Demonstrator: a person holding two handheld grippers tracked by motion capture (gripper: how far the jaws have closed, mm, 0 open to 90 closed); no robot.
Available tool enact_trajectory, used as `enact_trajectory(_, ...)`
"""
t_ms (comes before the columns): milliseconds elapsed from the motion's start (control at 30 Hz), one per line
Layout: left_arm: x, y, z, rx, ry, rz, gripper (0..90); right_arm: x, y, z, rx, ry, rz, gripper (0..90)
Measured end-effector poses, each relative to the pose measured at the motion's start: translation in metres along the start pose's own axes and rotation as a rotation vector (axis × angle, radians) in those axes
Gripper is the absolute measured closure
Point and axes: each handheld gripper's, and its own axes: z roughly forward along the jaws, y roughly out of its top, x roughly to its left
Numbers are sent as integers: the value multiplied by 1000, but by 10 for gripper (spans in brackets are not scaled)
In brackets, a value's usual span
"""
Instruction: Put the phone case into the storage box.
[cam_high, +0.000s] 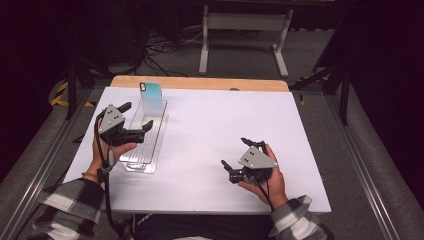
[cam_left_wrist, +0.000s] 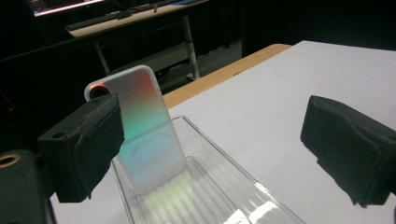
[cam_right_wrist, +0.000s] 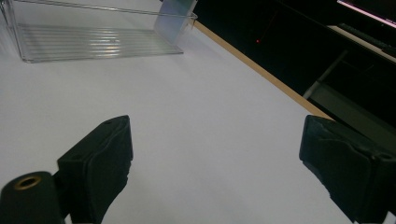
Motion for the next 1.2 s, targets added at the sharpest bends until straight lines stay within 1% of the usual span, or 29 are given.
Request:
enact_trajectory(200, -1, 0, -5, -13, -19, -11, 58, -1, 0, -1, -7, -8, 5, 101)
enact_trajectory(300, -5, 0, -7, -25, -25, -18, 53, -3, 0, -2, -20, 4, 33, 99)
enact_trajectory(367, -6, 1, -8, -27, -27, -13, 52, -3, 0, -2, -24, 1, 37, 98)
enact_trajectory(400, -7, 1, -8, -34, -29, -19, 52, -4, 0, -3, -25, 0, 36, 98)
enact_trajectory(467, -11, 1, -9, -40, -32, -10, 50, -4, 0, -3, -25, -1, 37, 98)
enact_trajectory(500, -13, 2, -10, -40, -41, -6, 52, -4, 0, -3, -23, -1, 35, 98)
enact_trajectory(667, -18, 3, -11, -45, -46, 6, 55, -3, 0, -2, -21, 0, 33, 98)
enact_trajectory(733, -20, 3, -11, -42, -50, 13, 54, -3, 0, -3, -23, 2, 32, 98)
enact_trajectory(800, -20, 3, -11, -39, -54, 12, 53, -4, 0, -3, -25, 0, 32, 98)
enact_trajectory(900, -22, 3, -11, -49, -59, 20, 52, -4, 1, -4, -25, 4, 33, 99)
enact_trajectory(933, -23, 3, -11, -55, -63, 17, 52, -4, 1, -4, -26, 9, 34, 100)
enact_trajectory(1000, -25, 2, -12, -56, -73, 15, 51, -3, 2, -4, -31, 12, 33, 100)
enact_trajectory(1067, -26, 0, -14, -57, -77, 25, 52, -3, 2, -4, -33, 13, 33, 100)
enact_trajectory(1133, -27, -1, -14, -56, -72, 29, 52, -3, 2, -4, -33, 12, 31, 100)
enact_trajectory(1200, -27, -2, -16, -56, -83, 25, 52, -3, 2, -4, -31, 13, 29, 100)
